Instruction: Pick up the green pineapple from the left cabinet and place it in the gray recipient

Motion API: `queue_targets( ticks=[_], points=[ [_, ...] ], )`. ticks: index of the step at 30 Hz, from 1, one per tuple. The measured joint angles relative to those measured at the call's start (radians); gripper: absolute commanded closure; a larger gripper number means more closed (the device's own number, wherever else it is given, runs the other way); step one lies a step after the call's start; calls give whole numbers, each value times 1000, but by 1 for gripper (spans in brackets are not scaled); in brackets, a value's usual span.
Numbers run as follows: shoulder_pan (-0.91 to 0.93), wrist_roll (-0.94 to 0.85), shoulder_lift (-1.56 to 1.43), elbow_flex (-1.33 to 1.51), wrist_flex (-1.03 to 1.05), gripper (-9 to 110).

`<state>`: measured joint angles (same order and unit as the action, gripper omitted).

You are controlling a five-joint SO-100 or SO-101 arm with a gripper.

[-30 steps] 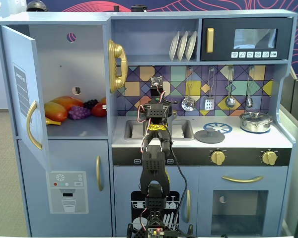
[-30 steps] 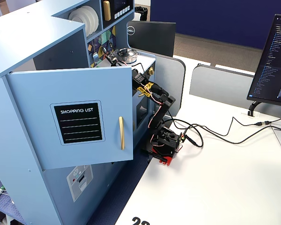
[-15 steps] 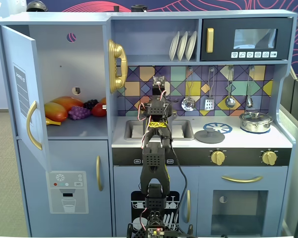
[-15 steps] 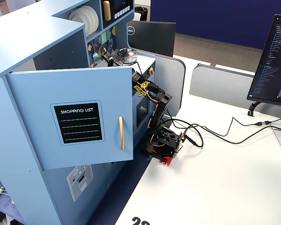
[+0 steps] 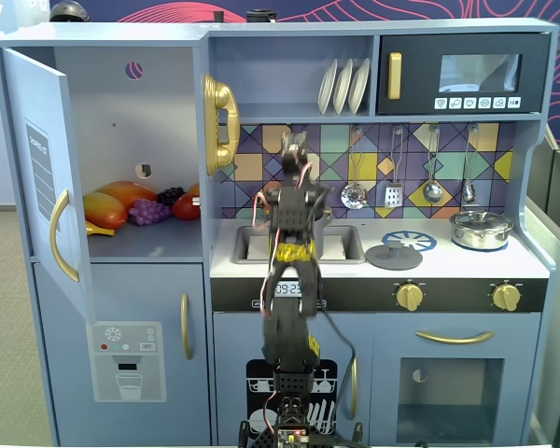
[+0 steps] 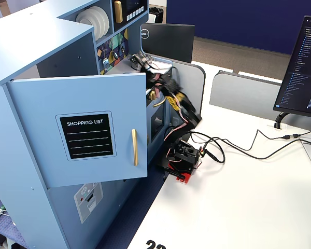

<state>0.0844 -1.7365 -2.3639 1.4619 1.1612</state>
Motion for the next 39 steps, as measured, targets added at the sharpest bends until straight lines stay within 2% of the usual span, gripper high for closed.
queue_targets(
  ticks=[4, 10, 14, 21, 28, 32, 39],
  points=[
    [-17, -6, -259, 275, 187, 101],
    [-77, 107, -540, 762, 204, 101],
    [-98, 206, -624, 1058, 66, 101],
    [-121, 311, -607, 1460, -328, 101],
    [-141, 365, -532, 1545, -442, 101],
    [-133, 370, -540, 1548, -351, 101],
    [-77, 295, -729, 1548, 37, 100]
  ],
)
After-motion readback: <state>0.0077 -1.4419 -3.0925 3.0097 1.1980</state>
